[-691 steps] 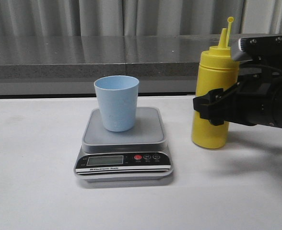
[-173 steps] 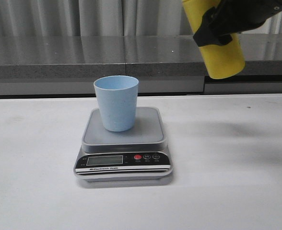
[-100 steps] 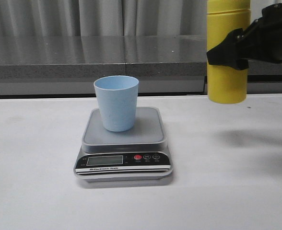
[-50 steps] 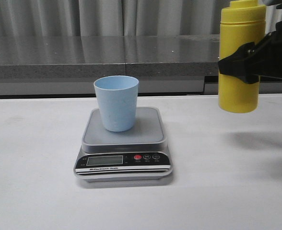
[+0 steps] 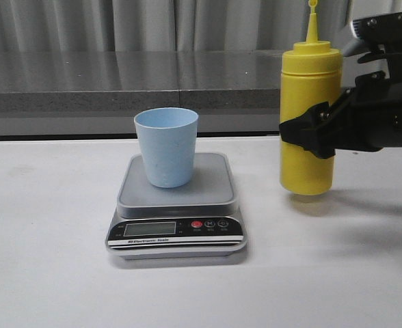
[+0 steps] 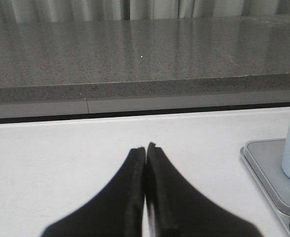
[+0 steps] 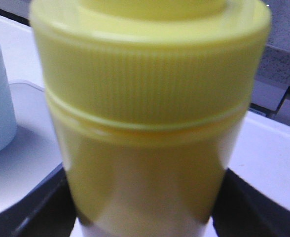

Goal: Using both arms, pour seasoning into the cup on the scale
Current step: 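Lower the upright yellow bottle onto the table beside the scale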

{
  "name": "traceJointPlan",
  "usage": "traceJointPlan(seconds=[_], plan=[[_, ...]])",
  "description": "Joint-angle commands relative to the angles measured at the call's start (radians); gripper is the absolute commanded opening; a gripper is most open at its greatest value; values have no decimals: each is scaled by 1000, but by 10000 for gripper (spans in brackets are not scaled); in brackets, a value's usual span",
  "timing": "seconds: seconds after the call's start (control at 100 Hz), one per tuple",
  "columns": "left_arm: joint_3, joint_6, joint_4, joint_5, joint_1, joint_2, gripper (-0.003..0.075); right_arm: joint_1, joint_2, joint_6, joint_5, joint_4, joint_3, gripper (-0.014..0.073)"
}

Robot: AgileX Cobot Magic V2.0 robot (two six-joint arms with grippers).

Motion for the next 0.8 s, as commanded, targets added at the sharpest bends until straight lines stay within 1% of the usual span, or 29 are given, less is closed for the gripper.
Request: traceJointPlan(seconds=[0.0,0.11,0.46,0.79], plan=[[-24,-4,-8,-89,1,7,-18,3,-15,-11,-145,6,-24,172],[-24,-4,-8,-89,1,7,-18,3,16,-11,-188,6,-24,172],[-24,-4,-8,-89,1,7,-18,3,96,-34,-232,6,-24,172],[-24,-4,-8,-89,1,7,-18,3,123,-34,-236,6,-24,172]])
